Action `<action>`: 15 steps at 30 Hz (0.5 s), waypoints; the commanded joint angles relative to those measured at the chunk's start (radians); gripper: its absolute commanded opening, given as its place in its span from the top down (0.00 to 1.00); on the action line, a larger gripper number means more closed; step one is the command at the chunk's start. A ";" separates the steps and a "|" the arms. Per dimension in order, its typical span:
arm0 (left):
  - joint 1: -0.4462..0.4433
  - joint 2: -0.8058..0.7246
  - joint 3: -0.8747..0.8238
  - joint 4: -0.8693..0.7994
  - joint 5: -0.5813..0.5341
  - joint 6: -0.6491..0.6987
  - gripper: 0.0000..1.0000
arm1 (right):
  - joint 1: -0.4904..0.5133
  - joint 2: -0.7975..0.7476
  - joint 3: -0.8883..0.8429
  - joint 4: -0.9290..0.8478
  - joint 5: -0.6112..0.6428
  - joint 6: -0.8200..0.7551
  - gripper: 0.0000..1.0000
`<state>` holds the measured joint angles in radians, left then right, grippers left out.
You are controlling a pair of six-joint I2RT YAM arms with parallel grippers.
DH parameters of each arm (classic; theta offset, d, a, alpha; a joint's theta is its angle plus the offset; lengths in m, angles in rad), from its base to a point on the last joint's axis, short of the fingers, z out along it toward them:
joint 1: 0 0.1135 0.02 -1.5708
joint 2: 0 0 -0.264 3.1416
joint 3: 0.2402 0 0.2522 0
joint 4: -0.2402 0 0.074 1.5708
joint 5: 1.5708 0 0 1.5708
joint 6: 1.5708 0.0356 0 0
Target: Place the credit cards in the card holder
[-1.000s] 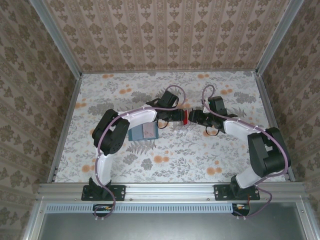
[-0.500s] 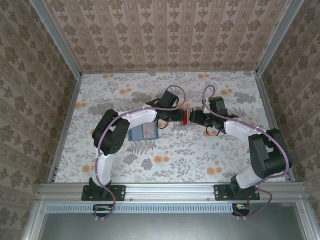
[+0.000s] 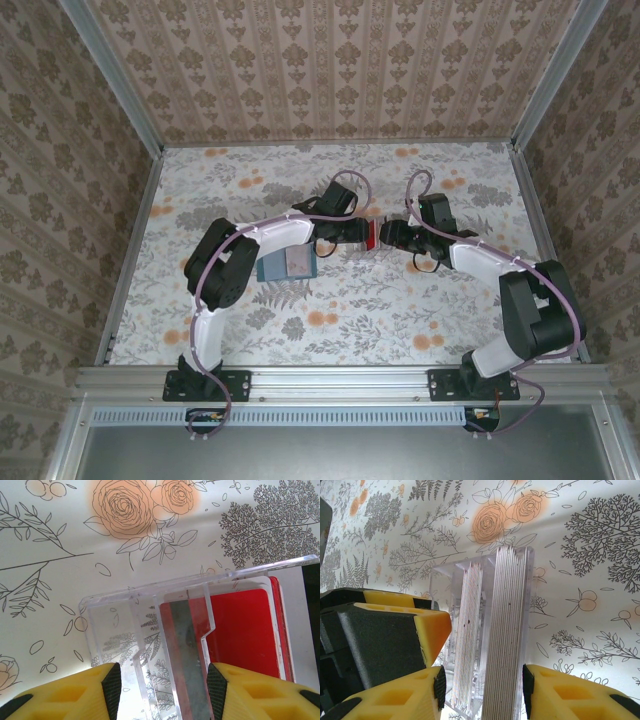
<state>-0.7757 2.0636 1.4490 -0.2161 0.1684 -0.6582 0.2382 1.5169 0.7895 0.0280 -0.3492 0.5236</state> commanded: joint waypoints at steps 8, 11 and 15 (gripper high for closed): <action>-0.011 0.007 -0.004 -0.008 0.013 -0.011 0.48 | 0.012 -0.048 -0.012 0.073 -0.025 -0.012 0.54; -0.012 0.009 -0.002 -0.008 0.014 -0.012 0.48 | 0.013 -0.061 -0.017 0.078 -0.024 -0.012 0.54; -0.013 0.012 -0.001 -0.010 0.014 -0.010 0.48 | 0.013 -0.053 -0.009 0.061 -0.020 -0.015 0.54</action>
<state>-0.7780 2.0636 1.4490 -0.2157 0.1684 -0.6586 0.2459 1.4803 0.7879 0.0780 -0.3527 0.5236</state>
